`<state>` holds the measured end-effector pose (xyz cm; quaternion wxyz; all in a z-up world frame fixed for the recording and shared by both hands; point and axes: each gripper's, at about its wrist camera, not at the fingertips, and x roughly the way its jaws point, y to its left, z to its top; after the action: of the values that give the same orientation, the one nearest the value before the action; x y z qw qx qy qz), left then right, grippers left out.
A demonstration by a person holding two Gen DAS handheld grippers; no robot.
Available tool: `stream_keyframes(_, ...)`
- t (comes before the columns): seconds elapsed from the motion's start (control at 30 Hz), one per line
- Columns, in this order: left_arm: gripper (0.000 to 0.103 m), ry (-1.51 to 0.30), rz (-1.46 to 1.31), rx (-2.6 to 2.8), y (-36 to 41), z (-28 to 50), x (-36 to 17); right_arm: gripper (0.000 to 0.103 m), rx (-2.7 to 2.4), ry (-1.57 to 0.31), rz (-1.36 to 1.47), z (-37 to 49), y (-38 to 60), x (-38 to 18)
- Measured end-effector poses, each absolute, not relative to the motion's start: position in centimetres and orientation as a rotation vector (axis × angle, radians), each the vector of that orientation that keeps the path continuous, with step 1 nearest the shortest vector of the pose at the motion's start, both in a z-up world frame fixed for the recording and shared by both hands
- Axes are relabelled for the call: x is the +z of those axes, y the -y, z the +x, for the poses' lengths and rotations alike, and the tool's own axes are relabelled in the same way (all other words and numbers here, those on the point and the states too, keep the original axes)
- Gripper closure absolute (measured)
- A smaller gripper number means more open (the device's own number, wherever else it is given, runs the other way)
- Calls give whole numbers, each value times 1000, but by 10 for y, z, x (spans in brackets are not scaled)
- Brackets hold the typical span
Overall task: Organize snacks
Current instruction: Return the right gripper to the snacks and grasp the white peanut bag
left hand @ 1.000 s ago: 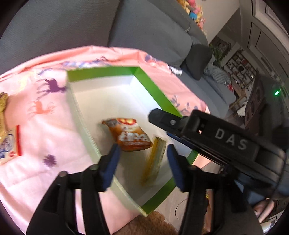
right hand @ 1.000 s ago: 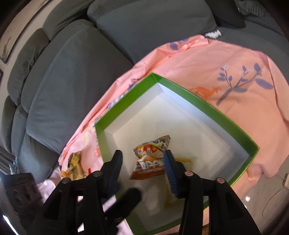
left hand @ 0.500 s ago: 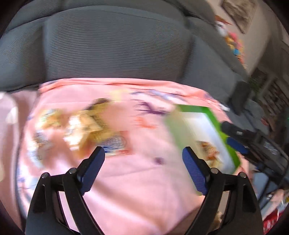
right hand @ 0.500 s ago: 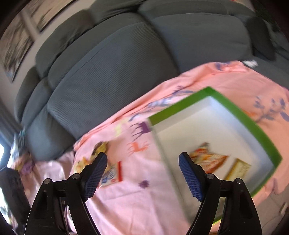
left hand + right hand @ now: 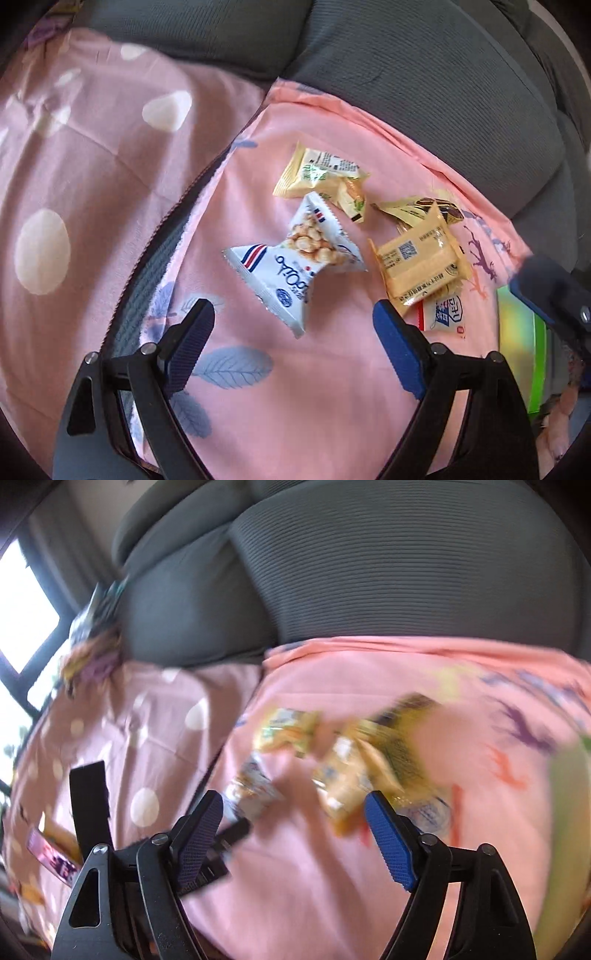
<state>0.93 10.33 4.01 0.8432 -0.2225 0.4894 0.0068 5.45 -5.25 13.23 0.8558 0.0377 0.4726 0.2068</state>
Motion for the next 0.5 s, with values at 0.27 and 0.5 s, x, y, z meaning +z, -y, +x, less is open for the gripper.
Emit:
stream_keyframes(0.27,21,-1099,-604,20,-123,23,21,35,538,-1197,-24,112,-21,82)
stream_keyframes(0.5,38,-1091,-590,36,-122,29,20,55,581,-1289,-69,114,-38,48)
